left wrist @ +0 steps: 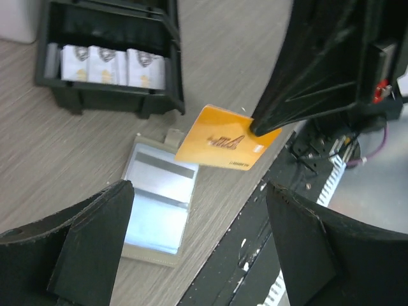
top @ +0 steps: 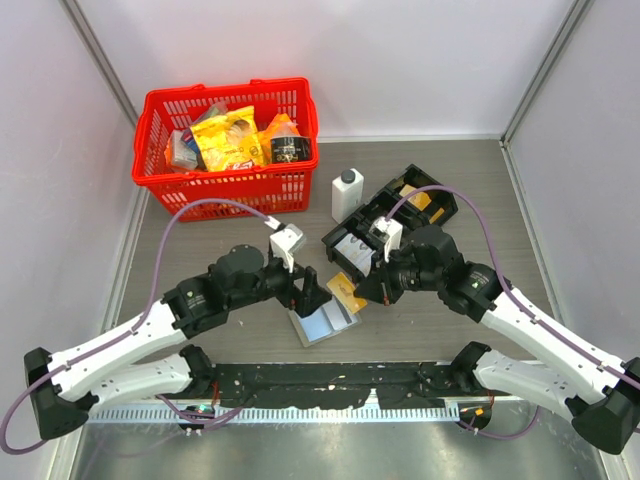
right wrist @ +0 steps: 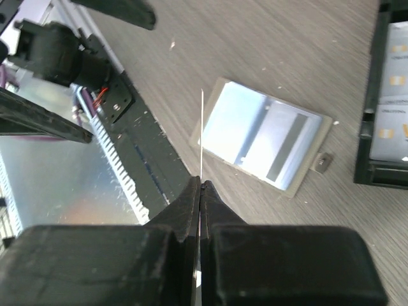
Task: Take the credit cards out of the card holder
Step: Place the credit card in the storage box.
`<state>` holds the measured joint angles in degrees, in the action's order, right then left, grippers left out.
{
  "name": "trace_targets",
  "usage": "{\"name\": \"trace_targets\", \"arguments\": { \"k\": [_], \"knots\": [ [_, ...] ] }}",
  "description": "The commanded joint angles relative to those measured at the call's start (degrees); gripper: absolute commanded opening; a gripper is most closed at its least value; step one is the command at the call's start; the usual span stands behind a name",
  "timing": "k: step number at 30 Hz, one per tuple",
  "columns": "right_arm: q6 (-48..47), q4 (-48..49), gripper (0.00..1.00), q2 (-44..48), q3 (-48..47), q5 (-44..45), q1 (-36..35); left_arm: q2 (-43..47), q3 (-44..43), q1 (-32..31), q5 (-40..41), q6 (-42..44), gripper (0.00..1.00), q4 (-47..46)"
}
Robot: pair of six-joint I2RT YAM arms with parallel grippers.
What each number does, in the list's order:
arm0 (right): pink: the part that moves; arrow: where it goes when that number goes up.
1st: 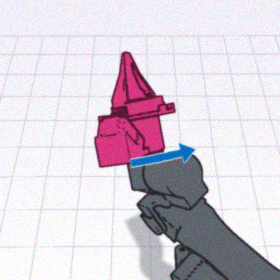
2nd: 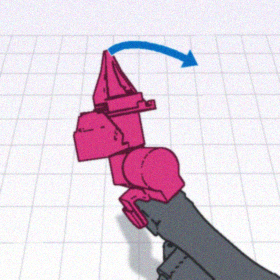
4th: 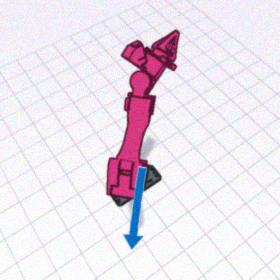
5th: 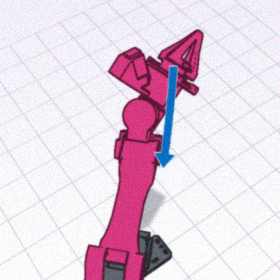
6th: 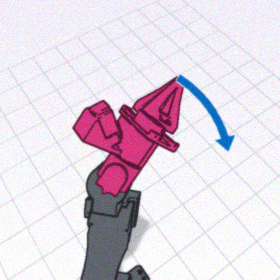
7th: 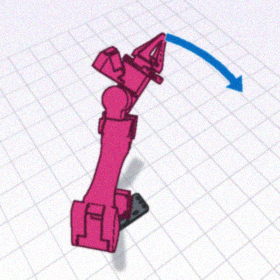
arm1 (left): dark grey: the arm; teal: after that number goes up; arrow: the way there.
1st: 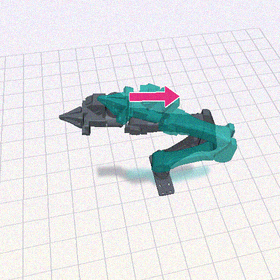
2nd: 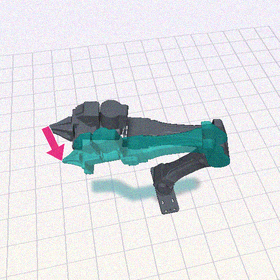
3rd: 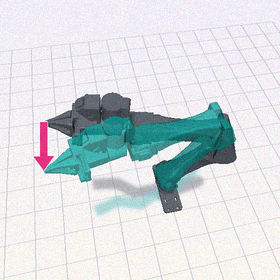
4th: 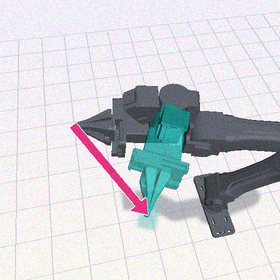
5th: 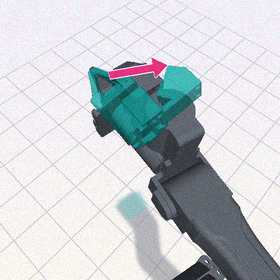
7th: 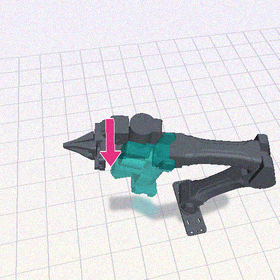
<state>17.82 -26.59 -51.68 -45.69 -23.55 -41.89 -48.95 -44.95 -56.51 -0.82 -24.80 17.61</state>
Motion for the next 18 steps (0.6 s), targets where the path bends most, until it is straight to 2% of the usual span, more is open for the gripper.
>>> {"name": "trace_targets", "arguments": {
  "k": [1, 5, 9, 13, 16, 18],
  "knots": [
    [-3.6, 2.5, 0.01, 0.9, -2.2, -8.9, 0.0, -3.6, -4.3, 1.0, -13.1, 13.0, 0.88, -2.4],
    [-5.4, 2.9, 0.01, 1.1, -2.3, -12.0, -0.1, -7.5, -7.7, 5.3, -21.7, 17.2, 0.85, 0.0],
    [-6.7, 3.6, 0.01, 1.5, -2.5, -14.5, -0.1, -10.5, -9.8, 9.2, -34.3, 19.7, 0.83, 1.1],
    [-7.5, 4.3, 0.01, 0.9, -2.6, -16.1, -0.2, -14.0, -12.4, 9.4, -40.4, 21.5, 0.74, 3.6],
    [-8.3, 4.4, 0.01, 0.4, -2.7, -16.5, -0.1, -15.7, -13.8, 9.4, -42.5, 22.2, 0.67, 5.8],
    [-8.5, 4.5, 0.01, 0.1, -2.8, -16.8, 0.1, -16.4, -14.0, 9.4, -43.0, 22.6, 0.66, 6.4]
  ]
}}
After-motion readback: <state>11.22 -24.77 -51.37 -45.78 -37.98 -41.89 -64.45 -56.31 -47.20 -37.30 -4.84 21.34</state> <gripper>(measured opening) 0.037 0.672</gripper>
